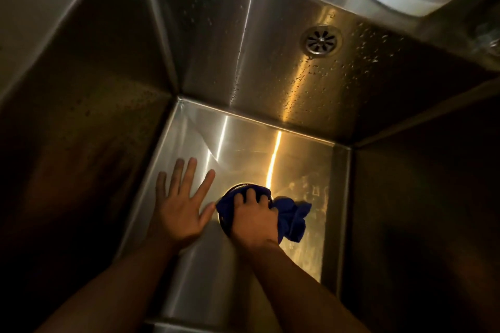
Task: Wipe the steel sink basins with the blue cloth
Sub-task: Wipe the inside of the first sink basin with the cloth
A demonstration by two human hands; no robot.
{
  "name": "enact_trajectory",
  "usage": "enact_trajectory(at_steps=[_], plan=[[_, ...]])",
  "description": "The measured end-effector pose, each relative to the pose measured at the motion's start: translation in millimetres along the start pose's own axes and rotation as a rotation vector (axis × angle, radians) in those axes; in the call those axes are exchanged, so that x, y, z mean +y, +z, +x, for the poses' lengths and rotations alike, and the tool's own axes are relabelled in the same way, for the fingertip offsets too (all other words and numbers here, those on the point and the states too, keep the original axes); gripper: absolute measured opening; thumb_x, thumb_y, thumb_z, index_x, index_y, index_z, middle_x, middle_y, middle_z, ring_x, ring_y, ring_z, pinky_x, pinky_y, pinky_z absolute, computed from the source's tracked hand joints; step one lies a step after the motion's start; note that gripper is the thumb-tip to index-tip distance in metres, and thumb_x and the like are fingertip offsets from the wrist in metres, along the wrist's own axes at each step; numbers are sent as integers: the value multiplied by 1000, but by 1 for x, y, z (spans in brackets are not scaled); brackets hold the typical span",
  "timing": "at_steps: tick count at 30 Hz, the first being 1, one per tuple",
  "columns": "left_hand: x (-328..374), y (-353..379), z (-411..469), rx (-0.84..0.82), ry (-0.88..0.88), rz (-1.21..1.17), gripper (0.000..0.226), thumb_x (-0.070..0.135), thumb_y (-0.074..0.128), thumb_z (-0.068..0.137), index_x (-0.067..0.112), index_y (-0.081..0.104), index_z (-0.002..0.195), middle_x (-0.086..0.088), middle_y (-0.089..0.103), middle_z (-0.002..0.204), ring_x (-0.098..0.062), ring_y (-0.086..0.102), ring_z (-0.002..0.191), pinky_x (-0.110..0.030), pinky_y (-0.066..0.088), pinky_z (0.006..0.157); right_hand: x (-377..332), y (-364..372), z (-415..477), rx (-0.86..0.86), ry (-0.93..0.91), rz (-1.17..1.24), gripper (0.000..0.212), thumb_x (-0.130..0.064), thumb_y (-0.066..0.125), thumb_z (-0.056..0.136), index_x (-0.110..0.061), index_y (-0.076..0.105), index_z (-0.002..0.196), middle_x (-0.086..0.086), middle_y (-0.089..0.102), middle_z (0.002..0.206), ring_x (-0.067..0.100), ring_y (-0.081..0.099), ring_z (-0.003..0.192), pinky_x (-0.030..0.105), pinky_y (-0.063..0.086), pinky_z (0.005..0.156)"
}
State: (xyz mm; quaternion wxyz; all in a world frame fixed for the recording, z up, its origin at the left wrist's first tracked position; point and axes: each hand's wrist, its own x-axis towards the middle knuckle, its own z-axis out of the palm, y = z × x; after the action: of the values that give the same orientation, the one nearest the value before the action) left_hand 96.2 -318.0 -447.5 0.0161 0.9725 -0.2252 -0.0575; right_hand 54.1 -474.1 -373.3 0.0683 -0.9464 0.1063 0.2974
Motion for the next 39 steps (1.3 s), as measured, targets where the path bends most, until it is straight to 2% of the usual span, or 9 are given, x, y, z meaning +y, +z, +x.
enact_trajectory(at_steps=[5, 13, 17, 21, 26, 28, 30, 35, 39], plan=[[-1, -1, -1, 37, 2, -2, 68, 60, 21, 90, 32, 13, 151, -11, 6, 161, -32, 8, 148, -58, 15, 114, -9, -3, 10, 23, 194, 277, 45, -41, 47, 91, -14, 44, 128, 12, 44, 131, 35, 48, 118, 39, 47, 80], [-1, -4, 0, 22, 29, -1, 68, 63, 15, 91, 31, 12, 151, -14, 5, 161, -34, 7, 148, -60, 15, 113, 0, -2, 10, 5, -111, -88, 39, -21, 41, 96, -10, 39, 133, 21, 42, 131, 38, 47, 116, 44, 43, 83], [0, -5, 0, 33, 25, 2, 68, 62, 21, 90, 30, 14, 151, -13, 6, 161, -33, 7, 148, -59, 16, 113, -4, -12, 10, -28, 35, 212, 44, -35, 50, 90, -14, 46, 129, 14, 47, 128, 35, 53, 113, 39, 46, 81], [0, -15, 1, -58, 13, -13, 66, 59, 16, 92, 28, 16, 151, -16, 9, 160, -37, 10, 147, -61, 17, 113, 7, -40, 1, -91, 38, 646, 15, -15, 50, 89, -10, 59, 100, 7, 59, 94, 24, 58, 91, 25, 40, 73], [5, -57, -1, -227, 104, -98, 76, 62, -8, 87, 27, 16, 149, -20, 15, 156, -39, 15, 144, -61, 16, 111, 24, -73, -34, -620, 154, 1137, 22, -12, 64, 84, -7, 63, 105, 12, 65, 103, 24, 63, 99, 34, 49, 90], [10, -80, -7, -227, 183, -96, 71, 57, 0, 92, 23, 25, 148, -22, 23, 154, -41, 21, 141, -57, 28, 109, 35, -81, -56, -807, 201, 1264, 13, -13, 60, 87, -7, 64, 97, 7, 71, 90, 18, 68, 88, 28, 52, 86], [16, -100, -19, -364, 220, -62, 64, 51, 25, 94, 24, 15, 151, -19, 5, 159, -39, 5, 146, -49, 16, 116, 48, -90, -80, -937, 247, 1407, 12, -11, 52, 91, -11, 62, 84, 0, 69, 71, 10, 66, 72, 20, 51, 73], [45, -162, -47, -859, 99, -275, 37, 30, 48, 91, 10, 53, 123, -12, 55, 132, -26, 53, 120, -30, 41, 97, 75, -123, -137, -882, 308, 1607, 13, -12, 62, 84, -3, 66, 92, 11, 67, 85, 19, 67, 79, 25, 52, 74], [53, -206, -75, -691, 15, -406, 36, 19, 50, 93, 7, 53, 127, -8, 53, 134, -16, 55, 120, -28, 37, 104, 95, -153, -185, -707, 337, 1772, 42, -12, 78, 64, 1, 66, 102, 18, 71, 94, 26, 69, 83, 29, 54, 69]])
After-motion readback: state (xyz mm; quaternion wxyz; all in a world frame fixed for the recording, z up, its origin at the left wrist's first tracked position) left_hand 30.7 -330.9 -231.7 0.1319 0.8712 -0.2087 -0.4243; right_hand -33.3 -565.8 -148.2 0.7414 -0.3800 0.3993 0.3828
